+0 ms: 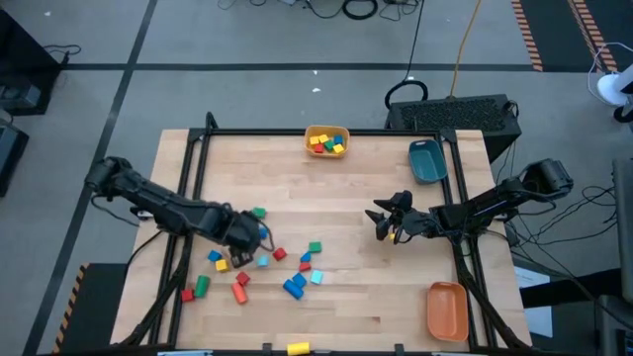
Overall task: Sort blocks by size
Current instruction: Put the blue square block into the yellow bin
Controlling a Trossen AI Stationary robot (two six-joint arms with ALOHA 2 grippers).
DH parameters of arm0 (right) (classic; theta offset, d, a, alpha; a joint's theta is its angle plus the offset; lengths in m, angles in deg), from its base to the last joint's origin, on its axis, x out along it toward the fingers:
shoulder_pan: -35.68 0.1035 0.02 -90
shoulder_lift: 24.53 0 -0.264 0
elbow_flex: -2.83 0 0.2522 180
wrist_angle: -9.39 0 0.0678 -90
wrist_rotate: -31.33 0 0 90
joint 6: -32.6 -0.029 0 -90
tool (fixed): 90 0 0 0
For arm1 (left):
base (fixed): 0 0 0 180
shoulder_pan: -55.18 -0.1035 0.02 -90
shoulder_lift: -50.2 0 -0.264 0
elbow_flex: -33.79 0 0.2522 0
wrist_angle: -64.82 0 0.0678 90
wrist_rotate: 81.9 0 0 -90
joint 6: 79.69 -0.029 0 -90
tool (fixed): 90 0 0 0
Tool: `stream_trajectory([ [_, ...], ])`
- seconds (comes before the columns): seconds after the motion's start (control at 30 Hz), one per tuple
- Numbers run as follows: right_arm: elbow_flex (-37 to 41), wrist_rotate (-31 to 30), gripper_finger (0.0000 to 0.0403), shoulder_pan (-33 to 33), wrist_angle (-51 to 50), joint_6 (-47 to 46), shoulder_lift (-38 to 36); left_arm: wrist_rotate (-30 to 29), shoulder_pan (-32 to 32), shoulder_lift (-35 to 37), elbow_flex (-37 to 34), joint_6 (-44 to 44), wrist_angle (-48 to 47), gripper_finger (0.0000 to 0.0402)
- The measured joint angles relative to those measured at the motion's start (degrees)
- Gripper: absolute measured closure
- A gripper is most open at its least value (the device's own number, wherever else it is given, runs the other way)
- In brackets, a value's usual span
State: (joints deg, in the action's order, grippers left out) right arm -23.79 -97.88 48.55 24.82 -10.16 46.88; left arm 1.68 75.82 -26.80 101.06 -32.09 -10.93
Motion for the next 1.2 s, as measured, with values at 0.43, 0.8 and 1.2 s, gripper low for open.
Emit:
stream_trajectory([
  [0.43, 0.0, 0.2, 0.0174, 0.8, -0.1, -0.7, 0.0, 1.8, 6.4, 0.0, -0.7, 22.9, -12.5, 0.0210],
  [0.8, 0.0, -1.3, 0.0174, 2.7, -0.4, -0.2, 0.0, 10.5, 12.9, 0.0, -9.3, 38.9, -3.6, 0.0210],
  [1.2, 0.0, -1.4, 0.0174, 3.8, -0.4, -1.9, 0.0, 7.9, 14.8, -0.1, -13.2, 43.6, 1.2, 0.0140],
])
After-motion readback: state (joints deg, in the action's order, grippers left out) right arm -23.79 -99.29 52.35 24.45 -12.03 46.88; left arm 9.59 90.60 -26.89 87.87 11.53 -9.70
